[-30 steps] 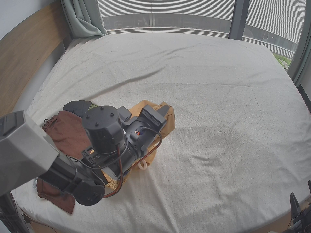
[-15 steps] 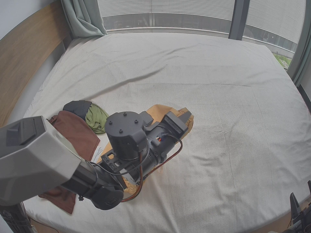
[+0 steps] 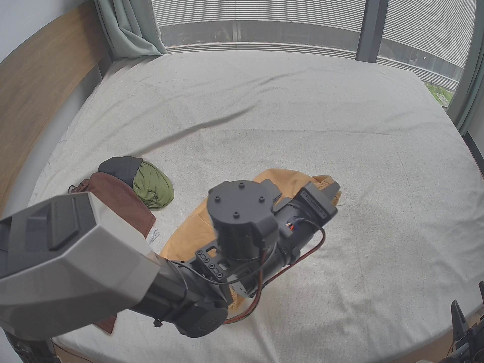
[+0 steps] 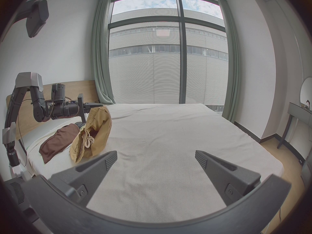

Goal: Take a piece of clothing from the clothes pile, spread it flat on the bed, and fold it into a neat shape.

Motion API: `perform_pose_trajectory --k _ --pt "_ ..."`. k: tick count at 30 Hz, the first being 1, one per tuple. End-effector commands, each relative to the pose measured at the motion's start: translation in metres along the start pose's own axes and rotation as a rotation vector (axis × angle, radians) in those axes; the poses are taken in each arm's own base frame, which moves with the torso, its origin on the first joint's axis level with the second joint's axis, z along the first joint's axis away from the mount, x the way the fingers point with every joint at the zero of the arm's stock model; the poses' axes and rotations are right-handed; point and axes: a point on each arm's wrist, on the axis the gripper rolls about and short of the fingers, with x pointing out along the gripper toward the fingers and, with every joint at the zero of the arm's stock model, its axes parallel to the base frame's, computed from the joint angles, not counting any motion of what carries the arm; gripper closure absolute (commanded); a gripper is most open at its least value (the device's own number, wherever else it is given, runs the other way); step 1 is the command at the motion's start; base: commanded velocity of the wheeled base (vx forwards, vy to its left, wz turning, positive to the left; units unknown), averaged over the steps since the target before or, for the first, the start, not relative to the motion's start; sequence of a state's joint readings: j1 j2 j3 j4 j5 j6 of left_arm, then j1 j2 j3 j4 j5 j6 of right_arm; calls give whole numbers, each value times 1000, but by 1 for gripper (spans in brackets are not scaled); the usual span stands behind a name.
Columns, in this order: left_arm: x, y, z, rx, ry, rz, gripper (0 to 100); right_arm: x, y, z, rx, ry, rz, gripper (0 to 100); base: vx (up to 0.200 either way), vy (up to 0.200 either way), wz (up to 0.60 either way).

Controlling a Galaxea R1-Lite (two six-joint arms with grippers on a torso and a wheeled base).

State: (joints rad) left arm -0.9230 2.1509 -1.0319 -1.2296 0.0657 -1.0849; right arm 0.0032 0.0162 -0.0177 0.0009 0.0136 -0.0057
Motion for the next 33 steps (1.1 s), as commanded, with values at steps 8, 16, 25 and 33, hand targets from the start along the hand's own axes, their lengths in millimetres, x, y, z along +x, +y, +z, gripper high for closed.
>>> perform_pose_trajectory --k 8,16,25,33 --pt "12 -47 -23 -31 59 -114 100 0 0 -5 0 2 0 0 0 0 0" --pt "26 -89 -27 -49 62 -187 100 0 0 -5 0 2 2 0 0 0 0" --pt "17 -154 -5 -101 30 -299 100 0 0 -5 0 4 2 0 0 0 0" --pt "4 -111 40 -80 -55 -125 100 0 0 -5 0 4 0 0 0 0 0"
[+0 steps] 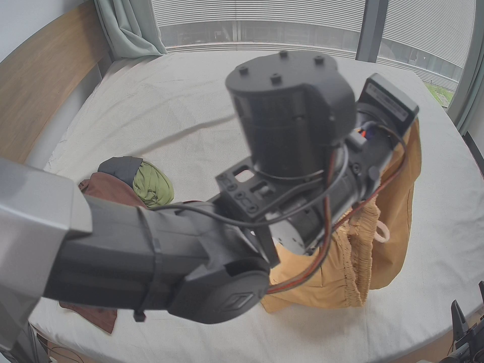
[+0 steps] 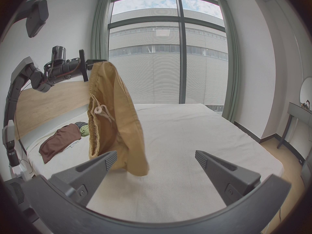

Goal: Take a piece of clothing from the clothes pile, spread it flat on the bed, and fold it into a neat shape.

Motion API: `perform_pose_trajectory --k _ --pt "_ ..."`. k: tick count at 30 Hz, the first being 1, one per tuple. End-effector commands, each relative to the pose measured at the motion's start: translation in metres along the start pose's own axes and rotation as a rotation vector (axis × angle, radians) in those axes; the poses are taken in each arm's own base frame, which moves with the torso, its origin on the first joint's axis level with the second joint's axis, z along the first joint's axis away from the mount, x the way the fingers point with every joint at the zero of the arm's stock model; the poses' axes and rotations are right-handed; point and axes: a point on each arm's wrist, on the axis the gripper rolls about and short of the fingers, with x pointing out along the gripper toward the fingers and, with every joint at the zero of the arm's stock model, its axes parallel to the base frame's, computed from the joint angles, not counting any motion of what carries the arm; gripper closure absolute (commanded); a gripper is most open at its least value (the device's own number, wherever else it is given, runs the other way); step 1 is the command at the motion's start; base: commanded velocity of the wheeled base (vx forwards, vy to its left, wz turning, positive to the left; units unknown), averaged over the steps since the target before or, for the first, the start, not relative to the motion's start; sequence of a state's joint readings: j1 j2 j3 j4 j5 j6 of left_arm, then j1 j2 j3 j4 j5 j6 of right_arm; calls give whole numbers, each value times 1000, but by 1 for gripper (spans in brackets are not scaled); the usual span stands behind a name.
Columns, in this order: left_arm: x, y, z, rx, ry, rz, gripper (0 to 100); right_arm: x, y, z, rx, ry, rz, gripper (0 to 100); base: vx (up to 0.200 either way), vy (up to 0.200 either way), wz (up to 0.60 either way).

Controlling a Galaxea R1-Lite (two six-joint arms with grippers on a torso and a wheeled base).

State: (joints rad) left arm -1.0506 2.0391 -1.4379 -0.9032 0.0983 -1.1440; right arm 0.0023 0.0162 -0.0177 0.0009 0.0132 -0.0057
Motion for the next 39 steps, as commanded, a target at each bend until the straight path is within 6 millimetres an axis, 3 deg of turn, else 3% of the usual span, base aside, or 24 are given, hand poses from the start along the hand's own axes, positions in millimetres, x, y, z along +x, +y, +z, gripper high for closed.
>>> perform_pose_trajectory --k 1,2,7,12,23,31,39 --pt "-19 21 35 30 -61 98 100 0 0 -5 0 4 1 0 0 0 0" --pt "-28 37 43 44 -70 152 100 0 0 -5 0 2 1 0 0 0 0" --pt "-49 69 55 102 -85 234 100 0 0 -5 0 1 1 0 0 0 0" --pt "-68 94 53 210 -44 257 100 0 0 -5 0 -1 1 0 0 0 0" --pt "-90 120 62 321 -50 276 100 0 0 -5 0 -1 1 0 0 0 0" --pt "-113 146 83 398 -72 290 100 0 0 -5 0 -1 1 0 0 0 0" --pt "-131 155 110 460 -114 299 100 0 0 -5 0 -1 0 0 0 0 0"
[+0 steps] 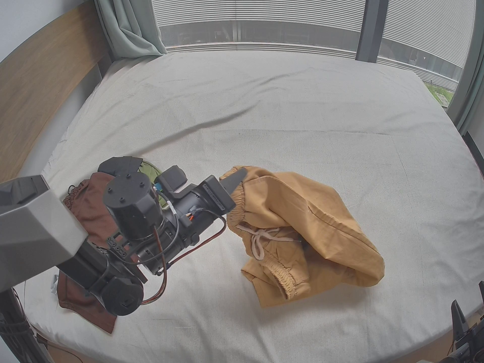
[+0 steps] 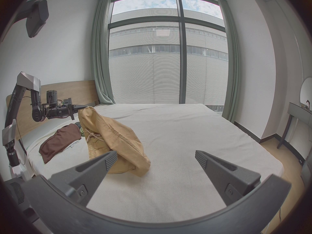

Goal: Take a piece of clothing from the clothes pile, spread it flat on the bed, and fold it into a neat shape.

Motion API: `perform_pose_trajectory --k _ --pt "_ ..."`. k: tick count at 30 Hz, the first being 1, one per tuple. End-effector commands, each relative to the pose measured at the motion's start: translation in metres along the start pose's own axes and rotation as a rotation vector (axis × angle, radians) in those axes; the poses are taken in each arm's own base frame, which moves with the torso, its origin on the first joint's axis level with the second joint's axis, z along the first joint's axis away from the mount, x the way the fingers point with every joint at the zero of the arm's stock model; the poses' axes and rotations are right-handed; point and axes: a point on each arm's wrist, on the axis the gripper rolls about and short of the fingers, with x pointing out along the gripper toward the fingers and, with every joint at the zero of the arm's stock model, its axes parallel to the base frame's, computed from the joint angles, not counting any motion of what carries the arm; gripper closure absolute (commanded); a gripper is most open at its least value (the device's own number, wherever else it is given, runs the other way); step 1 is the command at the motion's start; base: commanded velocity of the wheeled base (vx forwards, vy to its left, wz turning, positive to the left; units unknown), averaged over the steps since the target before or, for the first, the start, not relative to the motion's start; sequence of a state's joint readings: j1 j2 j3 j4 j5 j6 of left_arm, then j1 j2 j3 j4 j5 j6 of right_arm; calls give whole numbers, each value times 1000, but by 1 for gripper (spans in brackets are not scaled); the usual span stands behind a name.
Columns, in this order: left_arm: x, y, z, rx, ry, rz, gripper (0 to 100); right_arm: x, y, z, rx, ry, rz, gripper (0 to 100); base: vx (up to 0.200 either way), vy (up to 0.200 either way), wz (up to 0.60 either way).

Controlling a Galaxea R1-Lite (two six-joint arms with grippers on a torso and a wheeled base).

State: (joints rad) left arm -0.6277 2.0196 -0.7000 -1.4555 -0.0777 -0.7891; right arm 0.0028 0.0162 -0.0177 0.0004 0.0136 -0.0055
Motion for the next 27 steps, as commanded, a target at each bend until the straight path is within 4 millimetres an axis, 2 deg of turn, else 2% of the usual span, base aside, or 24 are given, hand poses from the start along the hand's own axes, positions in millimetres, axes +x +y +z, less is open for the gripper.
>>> perform_pose_trajectory --k 1,12,18,22,27 --pt "-7 16 7 18 -14 22 100 0 0 -5 -1 0 -1 0 0 0 0" --pt "-16 38 24 33 -76 69 100 0 0 -5 -1 0 -1 0 0 0 0" --pt "-31 53 28 48 -24 95 100 0 0 -5 -1 0 0 0 0 0 0" --pt "-41 71 36 119 -4 129 100 0 0 -5 -1 0 -1 0 0 0 0" --pt "-49 82 46 153 -15 162 100 0 0 -5 -2 0 0 0 0 0 0"
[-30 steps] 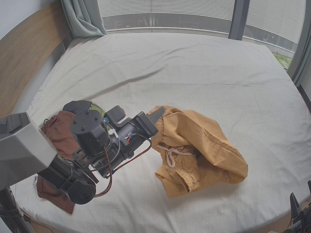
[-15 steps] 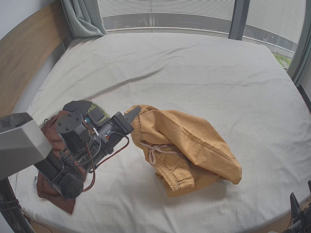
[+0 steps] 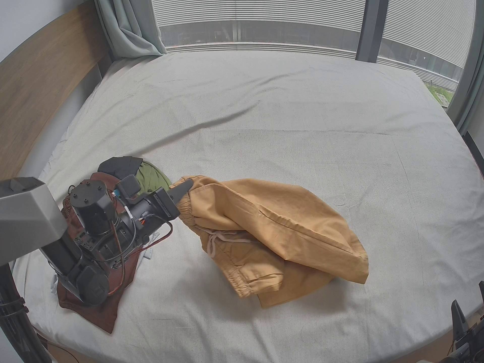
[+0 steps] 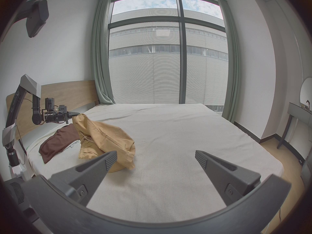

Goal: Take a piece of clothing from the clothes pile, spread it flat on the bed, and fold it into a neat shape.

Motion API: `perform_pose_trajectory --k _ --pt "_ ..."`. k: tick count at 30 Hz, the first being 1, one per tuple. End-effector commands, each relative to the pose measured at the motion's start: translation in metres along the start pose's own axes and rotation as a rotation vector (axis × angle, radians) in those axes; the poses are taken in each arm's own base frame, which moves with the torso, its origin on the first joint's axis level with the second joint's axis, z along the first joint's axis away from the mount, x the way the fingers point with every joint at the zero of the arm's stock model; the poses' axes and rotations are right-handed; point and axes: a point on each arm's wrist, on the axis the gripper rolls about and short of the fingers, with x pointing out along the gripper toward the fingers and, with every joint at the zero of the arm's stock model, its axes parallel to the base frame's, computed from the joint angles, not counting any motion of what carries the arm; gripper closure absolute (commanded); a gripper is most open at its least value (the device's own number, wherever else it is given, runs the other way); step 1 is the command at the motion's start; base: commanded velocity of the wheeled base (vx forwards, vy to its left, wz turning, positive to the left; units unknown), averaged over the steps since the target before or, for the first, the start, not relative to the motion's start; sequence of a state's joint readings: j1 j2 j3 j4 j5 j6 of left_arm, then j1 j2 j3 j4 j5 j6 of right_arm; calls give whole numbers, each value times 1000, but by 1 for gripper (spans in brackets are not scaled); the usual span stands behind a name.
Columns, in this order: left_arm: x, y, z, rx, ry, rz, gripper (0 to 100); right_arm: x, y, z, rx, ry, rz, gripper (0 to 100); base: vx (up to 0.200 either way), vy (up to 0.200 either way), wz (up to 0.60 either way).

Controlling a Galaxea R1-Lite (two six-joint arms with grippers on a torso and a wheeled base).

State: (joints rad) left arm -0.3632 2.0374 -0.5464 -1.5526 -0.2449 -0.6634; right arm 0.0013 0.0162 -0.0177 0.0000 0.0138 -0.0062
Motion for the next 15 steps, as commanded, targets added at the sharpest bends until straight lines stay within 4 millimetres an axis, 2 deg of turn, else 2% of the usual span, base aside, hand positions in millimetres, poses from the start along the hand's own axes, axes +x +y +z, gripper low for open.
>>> perform_pose_trajectory --k 1,6,13,15 --pt "-7 15 7 26 -12 49 100 0 0 -5 -1 0 0 0 0 0 0" --pt "-14 26 11 70 -4 71 100 0 0 -5 -1 0 2 0 0 0 0" --pt "-15 35 0 97 47 86 100 0 0 -5 -2 0 0 0 0 0 0" --pt "-13 45 -6 116 66 108 100 0 0 -5 -2 0 0 0 0 0 0"
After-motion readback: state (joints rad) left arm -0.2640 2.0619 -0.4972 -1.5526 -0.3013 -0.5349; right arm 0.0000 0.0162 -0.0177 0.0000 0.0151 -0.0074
